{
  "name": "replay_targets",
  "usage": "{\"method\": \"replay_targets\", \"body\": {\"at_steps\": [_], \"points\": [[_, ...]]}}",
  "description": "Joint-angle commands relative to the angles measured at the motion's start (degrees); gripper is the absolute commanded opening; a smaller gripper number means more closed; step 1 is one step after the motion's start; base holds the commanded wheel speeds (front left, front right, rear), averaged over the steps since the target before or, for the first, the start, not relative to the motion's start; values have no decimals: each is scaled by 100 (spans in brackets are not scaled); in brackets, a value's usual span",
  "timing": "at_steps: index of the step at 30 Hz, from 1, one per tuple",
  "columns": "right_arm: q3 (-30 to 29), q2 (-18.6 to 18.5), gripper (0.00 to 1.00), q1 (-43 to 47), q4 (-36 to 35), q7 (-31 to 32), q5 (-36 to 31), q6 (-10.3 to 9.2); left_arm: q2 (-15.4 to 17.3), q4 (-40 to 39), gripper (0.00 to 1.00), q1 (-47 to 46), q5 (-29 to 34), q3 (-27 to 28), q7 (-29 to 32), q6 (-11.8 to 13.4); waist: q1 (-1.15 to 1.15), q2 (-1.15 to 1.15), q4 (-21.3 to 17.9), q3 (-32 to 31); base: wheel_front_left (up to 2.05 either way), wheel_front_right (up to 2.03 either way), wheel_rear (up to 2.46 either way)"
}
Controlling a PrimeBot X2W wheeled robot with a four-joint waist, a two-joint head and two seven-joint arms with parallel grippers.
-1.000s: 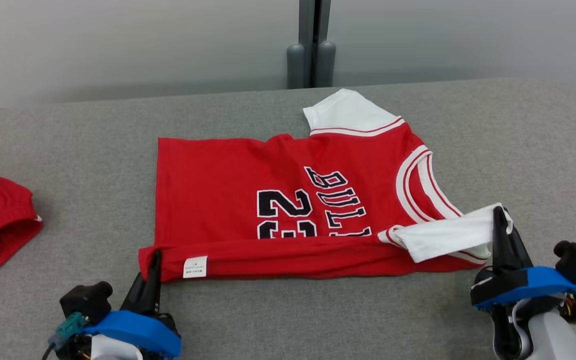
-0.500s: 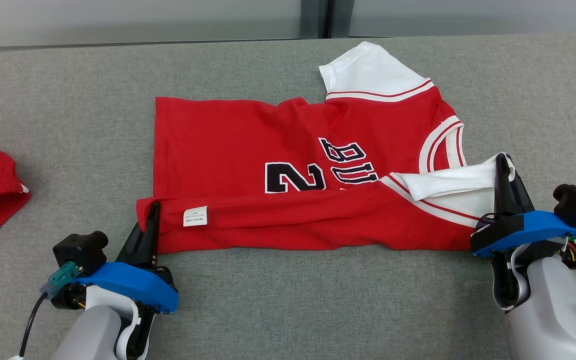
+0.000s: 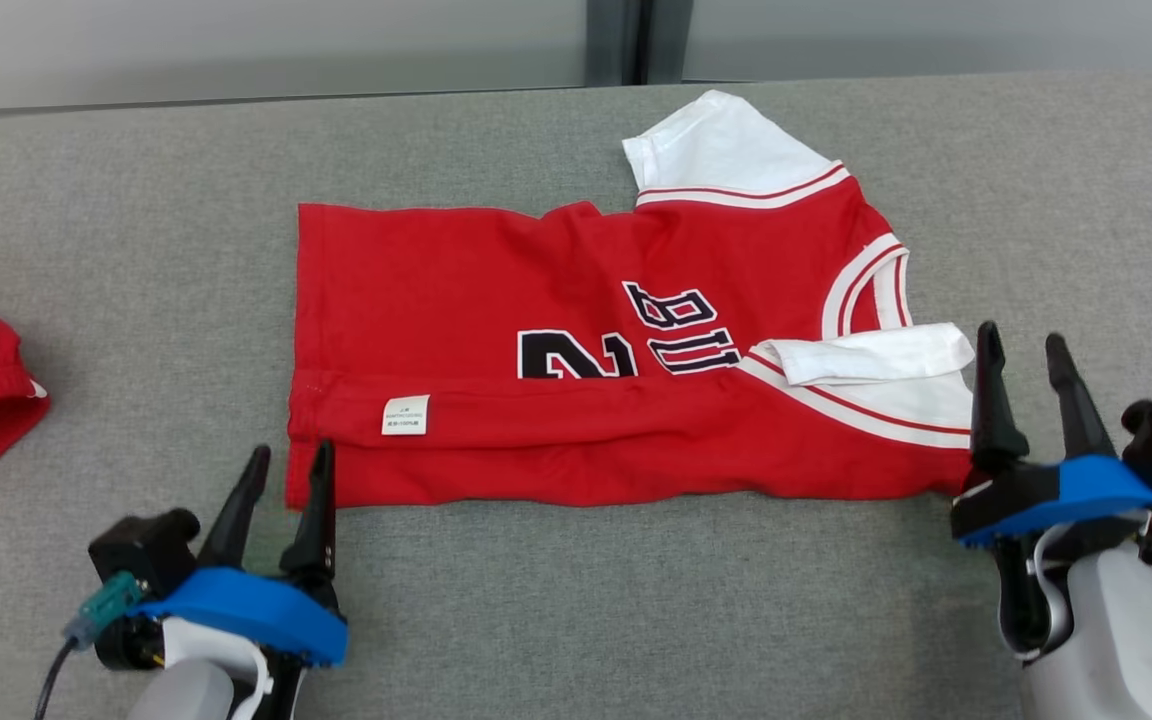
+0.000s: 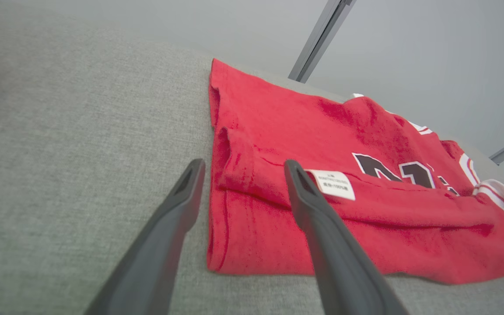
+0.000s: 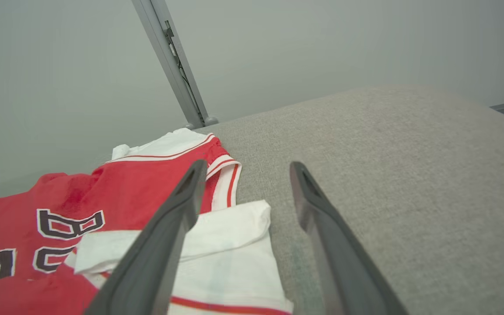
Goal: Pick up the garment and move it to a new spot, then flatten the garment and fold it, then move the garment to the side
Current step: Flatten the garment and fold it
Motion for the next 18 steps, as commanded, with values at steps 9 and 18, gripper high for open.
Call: {"method": "replay_targets", "body": {"at_steps": [9, 18], "points": [[191, -29, 100, 609, -165, -18, -133, 0, 133, 587, 100, 14, 92, -49, 0, 18, 0, -1, -176, 122, 0, 0, 0], [445, -33, 100, 752, 147, -18, -566, 0, 76, 1243, 41, -57, -75, -654, 68, 10, 0, -1, -233, 222, 0, 0, 0]]}}
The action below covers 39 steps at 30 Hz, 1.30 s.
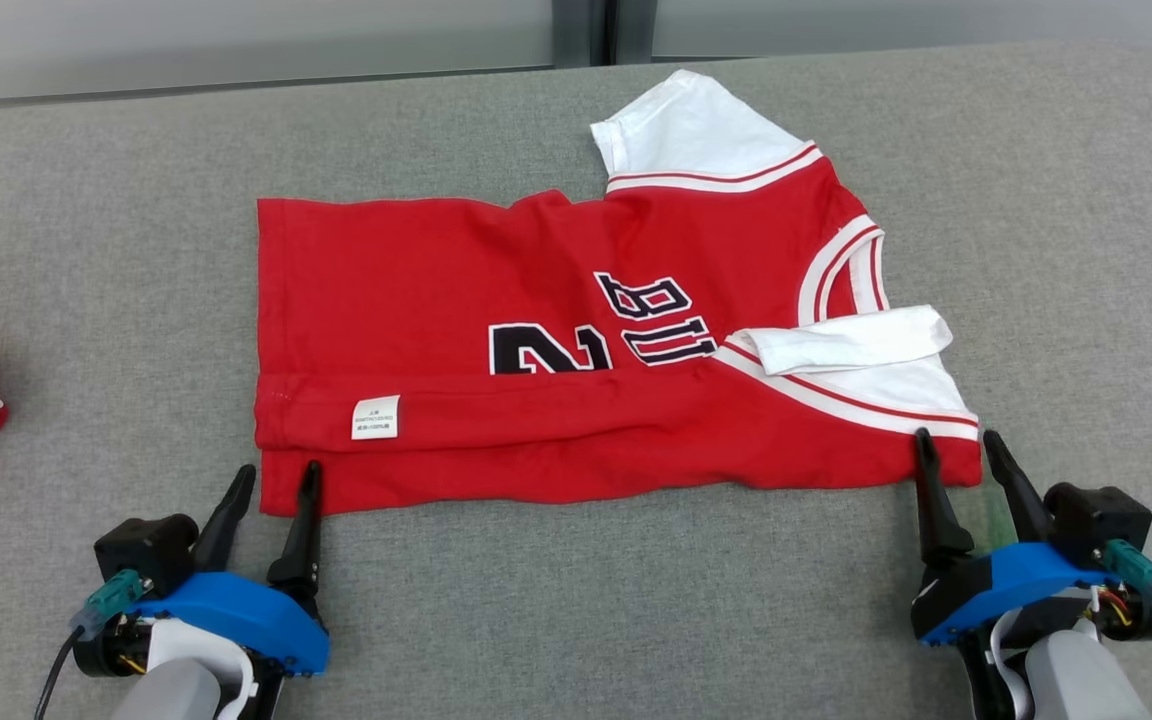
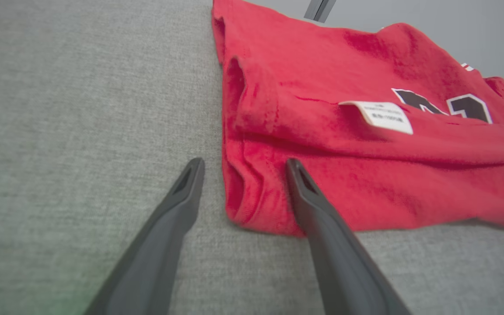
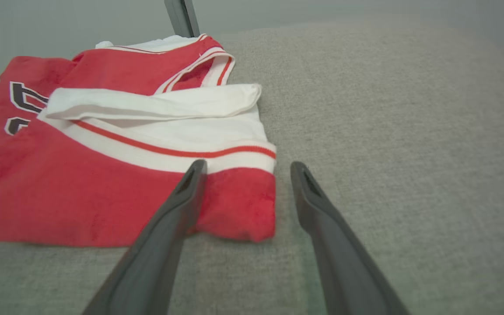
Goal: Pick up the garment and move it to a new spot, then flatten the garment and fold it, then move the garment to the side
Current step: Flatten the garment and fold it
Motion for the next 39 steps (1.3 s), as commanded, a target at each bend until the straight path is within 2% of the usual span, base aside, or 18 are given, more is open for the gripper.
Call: {"method": "replay_targets", "body": {"at_steps": [1, 2, 4, 5, 7, 11, 15, 21, 26, 32, 39], "points": [[-32, -33, 100, -4, 112, -18, -90, -2, -83, 322, 26, 156, -103, -285, 185, -3, 2, 2, 16, 17, 0, 0, 0], [-20, -30, 100, -31, 229, -18, -128, -1, -69, 355, 0, 149, -139, -423, 186, -4, 2, 2, 23, 24, 0, 0, 0], [-22, -32, 100, -117, 498, -2, -124, -2, -44, 393, 0, 109, -271, -638, 188, -9, 2, 2, 49, 46, 0, 0, 0], [17, -29, 91, -150, 648, 3, -152, -2, -19, 402, 0, 90, -313, -742, 189, -9, 2, 2, 62, 52, 0, 0, 0], [137, -13, 0, -180, 907, 33, -88, 0, 18, 422, 0, 69, -460, -907, 189, -9, 2, 2, 83, 61, 0, 0, 0], [240, -2, 0, -254, 1009, 35, 73, -2, 97, 242, 0, 75, -674, -1124, 189, -9, 2, 2, 109, 49, 0, 0, 0], [256, -4, 0, -273, 849, 24, 221, -1, 175, 64, 0, 120, -710, -1083, 181, -9, 2, 2, 119, -6, 0, 0, 0], [201, -28, 0, -338, 604, -9, 495, -1, 228, -253, 0, 54, -735, -704, 114, -8, 2, 2, 123, -247, 0, 0, 0], [78, -27, 0, -657, 735, -11, 684, -1, 257, -545, 0, -194, -583, -208, 96, -2, 2, 2, 124, -670, 0, 0, 0], [17, -34, 0, -860, 1279, -11, 561, -2, 32, -258, 0, -11, -322, 75, 95, -2, 2, 2, 113, -1360, 0, 0, 0], [41, -37, 0, -183, 1617, -11, 671, -2, -373, 295, 0, 706, -123, 213, 96, -2, 2, 2, 117, -1815, 0, 0, 0]]}}
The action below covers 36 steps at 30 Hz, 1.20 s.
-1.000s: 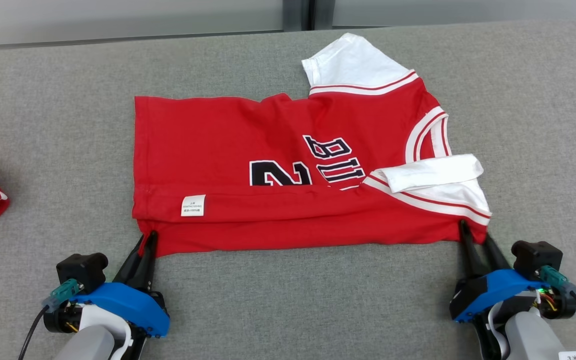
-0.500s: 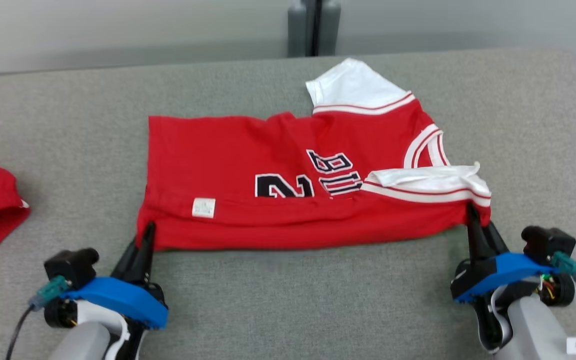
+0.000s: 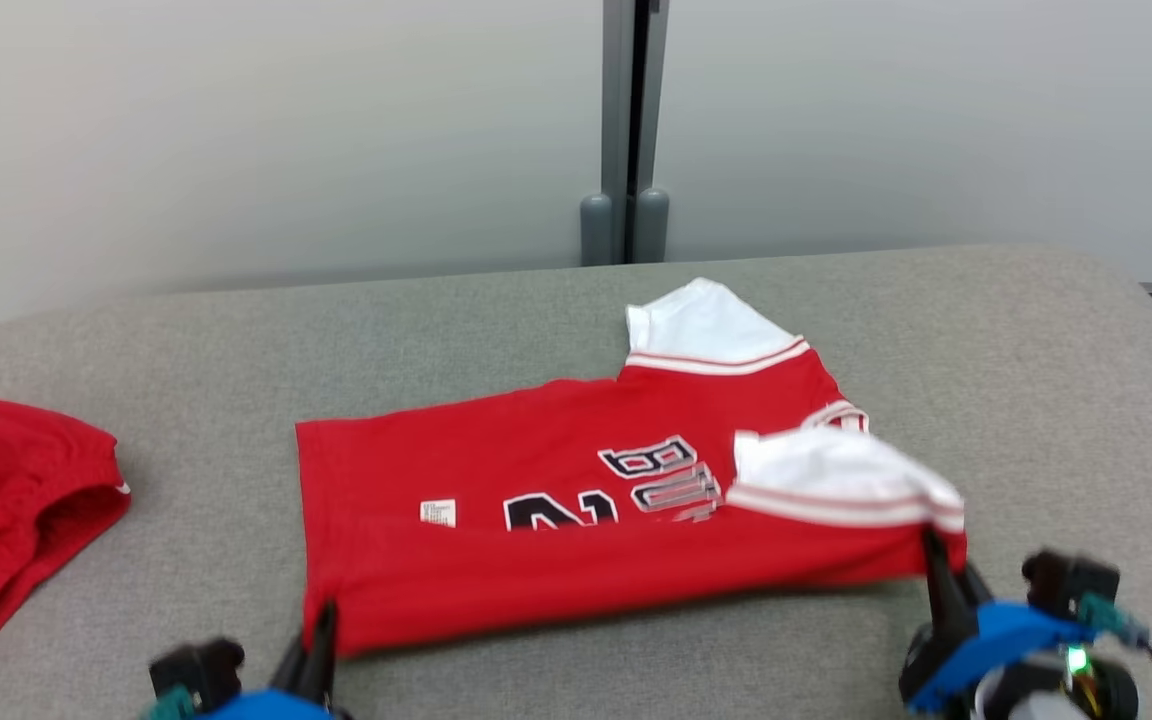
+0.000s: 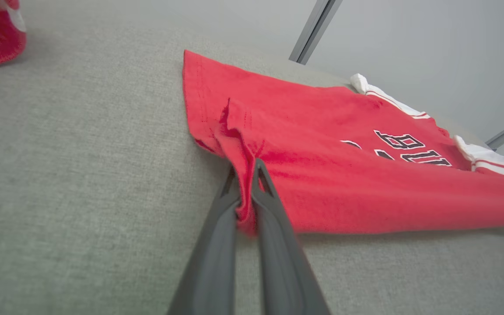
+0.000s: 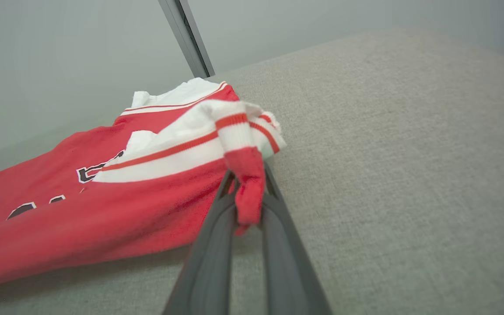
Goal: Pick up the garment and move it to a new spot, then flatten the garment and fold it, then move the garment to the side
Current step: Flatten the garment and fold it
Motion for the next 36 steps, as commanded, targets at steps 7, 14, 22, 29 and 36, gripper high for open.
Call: {"method": "replay_targets", "body": {"at_steps": [7, 14, 22, 29, 36], "points": [[79, -41, 0, 1019, -64, -4, 148, -2, -151, 303, 0, 736, 80, 180, -1, 1, 1, 0, -7, -47, 0, 0, 0], [-8, -37, 100, 1079, -578, -3, 86, -1, -70, -157, 100, 611, 244, 378, -2, 3, 1, 0, 44, 115, 0, 0, 0], [76, -30, 100, 343, -1138, -3, -367, -1, 196, -575, 100, -363, 358, 474, -1, 1, 1, 0, 53, 635, 0, 0, 0], [693, -31, 100, -465, -1137, -3, -330, -1, 635, -22, 100, -1497, -145, -66, 39, 1, 1, 0, -103, 1286, 0, 0, 0], [1139, -32, 100, -869, -1270, -3, -168, -1, 1012, 640, 100, -2182, -712, -615, 87, 1, 1, 0, -339, 1778, 0, 0, 0]]}}
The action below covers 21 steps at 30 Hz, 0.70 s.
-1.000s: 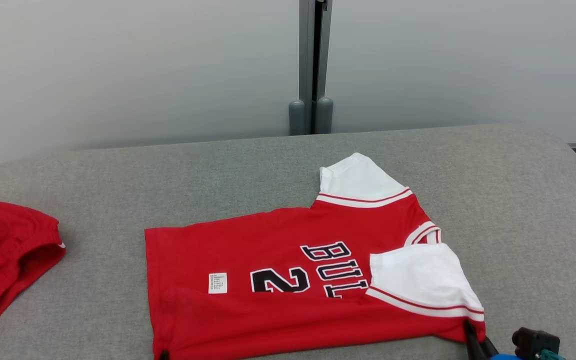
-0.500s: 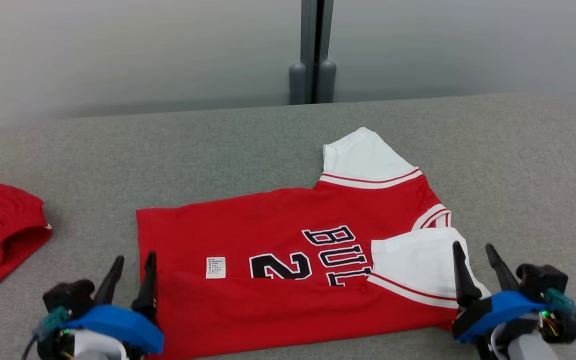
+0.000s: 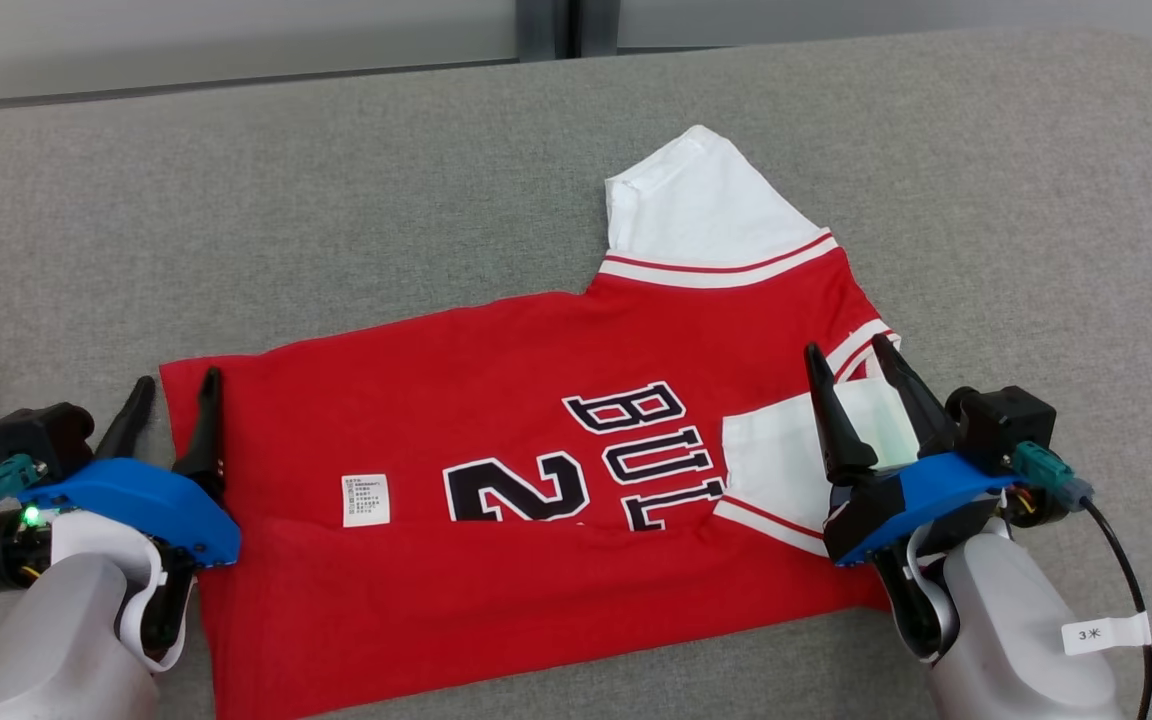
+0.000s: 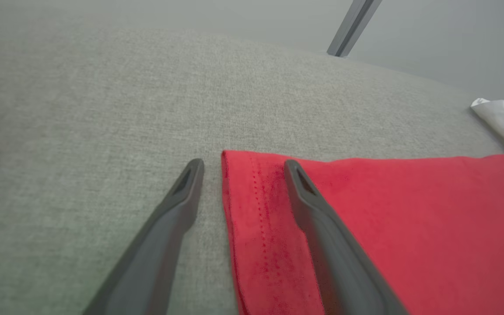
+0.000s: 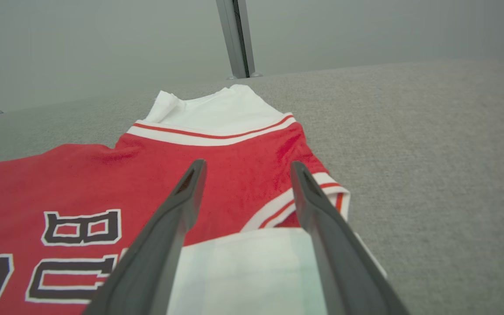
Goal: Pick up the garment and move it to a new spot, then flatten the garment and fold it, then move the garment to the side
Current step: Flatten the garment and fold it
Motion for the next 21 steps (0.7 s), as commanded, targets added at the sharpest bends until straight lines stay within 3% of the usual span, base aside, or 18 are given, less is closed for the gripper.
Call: {"method": "replay_targets", "body": {"at_steps": [1, 6, 7, 8, 9, 14, 21], "points": [[9, -31, 100, -118, -52, -3, 19, 0, 25, 30, 100, -98, -122, -135, 62, 10, -2, -1, -24, 43, 0, 0, 0], [-47, -28, 100, -165, -97, -2, -34, 0, 119, 37, 100, -81, -529, -706, 197, 9, -2, -1, -72, 134, 0, 0, 0], [-55, -26, 100, -190, -102, -2, -49, 0, 140, 46, 91, -67, -578, -835, 228, 9, -2, -1, -76, 144, 0, 0, 0], [-68, -27, 100, -223, -111, -2, -71, 0, 181, 47, 58, -76, -599, -974, 244, 8, -2, -1, -79, 158, 0, 0, 0], [-79, -27, 100, -256, -117, -2, -79, 0, 186, 24, 0, -91, -672, -1067, 235, 8, -2, -1, -77, 169, 0, 0, 0], [-213, -26, 100, -482, -57, -2, -229, 0, 320, -128, 0, -310, -891, -1498, 118, 6, -2, -1, -19, 227, 0, 0, 0], [-617, -29, 100, -1162, 245, 131, -704, 0, 587, -294, 0, -774, -770, -1208, -71, 11, -2, -1, 189, 361, 0, 0, 0]]}}
